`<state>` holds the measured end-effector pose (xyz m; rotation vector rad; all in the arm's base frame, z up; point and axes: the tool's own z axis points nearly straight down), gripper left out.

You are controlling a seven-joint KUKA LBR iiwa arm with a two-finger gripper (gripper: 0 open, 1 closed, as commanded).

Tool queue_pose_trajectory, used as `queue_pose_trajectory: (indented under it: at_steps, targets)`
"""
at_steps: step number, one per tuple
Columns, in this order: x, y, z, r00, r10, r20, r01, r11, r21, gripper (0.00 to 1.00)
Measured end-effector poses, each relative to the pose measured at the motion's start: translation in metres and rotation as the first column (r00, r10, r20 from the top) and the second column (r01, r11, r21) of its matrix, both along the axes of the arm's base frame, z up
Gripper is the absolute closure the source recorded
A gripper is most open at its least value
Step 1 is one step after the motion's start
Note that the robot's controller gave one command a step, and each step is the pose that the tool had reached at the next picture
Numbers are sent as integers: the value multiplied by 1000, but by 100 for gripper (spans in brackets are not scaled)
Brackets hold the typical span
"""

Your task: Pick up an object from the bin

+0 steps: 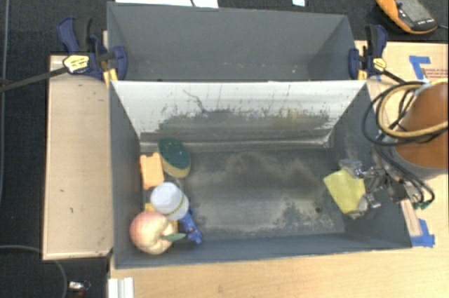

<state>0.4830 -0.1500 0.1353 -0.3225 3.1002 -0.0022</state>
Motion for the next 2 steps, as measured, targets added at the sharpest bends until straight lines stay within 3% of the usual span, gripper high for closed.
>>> queue_pose_trajectory:
  at_steps: [2]
  targets:
    - [1,0,36,1000,-4,3,4,1000,0,100]
